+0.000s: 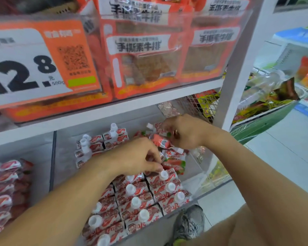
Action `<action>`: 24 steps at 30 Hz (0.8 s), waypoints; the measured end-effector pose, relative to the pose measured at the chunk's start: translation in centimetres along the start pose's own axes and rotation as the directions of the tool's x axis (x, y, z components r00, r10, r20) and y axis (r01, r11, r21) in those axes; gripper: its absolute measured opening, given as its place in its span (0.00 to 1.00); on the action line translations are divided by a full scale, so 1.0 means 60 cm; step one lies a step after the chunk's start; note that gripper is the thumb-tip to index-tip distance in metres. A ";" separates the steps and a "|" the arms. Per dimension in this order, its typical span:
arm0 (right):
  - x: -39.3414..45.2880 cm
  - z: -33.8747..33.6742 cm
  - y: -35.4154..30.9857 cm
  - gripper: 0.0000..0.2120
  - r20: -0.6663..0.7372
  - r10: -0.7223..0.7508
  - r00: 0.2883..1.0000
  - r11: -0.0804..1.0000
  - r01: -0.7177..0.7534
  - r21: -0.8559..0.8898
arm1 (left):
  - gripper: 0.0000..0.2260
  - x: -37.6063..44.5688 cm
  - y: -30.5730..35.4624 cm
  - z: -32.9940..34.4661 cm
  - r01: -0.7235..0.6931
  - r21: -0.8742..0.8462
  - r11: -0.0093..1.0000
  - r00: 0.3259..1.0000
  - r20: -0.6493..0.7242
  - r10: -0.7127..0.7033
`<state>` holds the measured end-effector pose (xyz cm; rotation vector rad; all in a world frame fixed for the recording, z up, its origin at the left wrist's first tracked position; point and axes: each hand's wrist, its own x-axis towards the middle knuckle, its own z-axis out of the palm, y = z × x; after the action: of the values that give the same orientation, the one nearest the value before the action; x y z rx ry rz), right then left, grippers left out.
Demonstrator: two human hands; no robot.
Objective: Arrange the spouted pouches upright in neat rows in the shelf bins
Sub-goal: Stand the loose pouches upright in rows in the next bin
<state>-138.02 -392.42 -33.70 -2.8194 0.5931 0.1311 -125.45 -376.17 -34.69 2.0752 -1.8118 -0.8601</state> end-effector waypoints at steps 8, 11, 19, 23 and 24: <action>-0.009 0.019 0.003 0.22 -0.056 -0.163 0.985 0.980 0.168 0.106 | 0.18 0.004 0.009 -0.010 -0.004 0.028 1.000 0.908 -0.419 0.015; -0.017 0.005 -0.004 0.18 -0.242 -0.178 0.954 0.927 0.245 0.285 | 0.30 0.008 0.006 -0.013 -0.006 0.078 0.997 0.885 -0.464 0.041; -0.057 -0.010 -0.007 0.12 -0.209 0.013 0.978 0.813 0.111 0.572 | 0.14 -0.039 0.033 -0.027 0.082 0.002 0.997 0.804 -0.591 -0.065; -0.044 -0.005 0.002 0.11 -0.017 -0.026 1.000 0.943 0.030 0.333 | 0.17 -0.104 0.051 -0.007 0.147 -0.020 0.989 0.736 -0.666 -0.123; -0.037 -0.003 -0.001 0.14 0.068 -0.035 0.997 0.951 0.012 0.309 | 0.17 -0.120 0.052 -0.001 0.150 -0.045 0.988 0.718 -0.682 -0.140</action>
<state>-140.00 -391.57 -33.19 -2.5063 0.5136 0.1236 -128.31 -369.86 -31.01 2.1539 -1.2530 -0.0468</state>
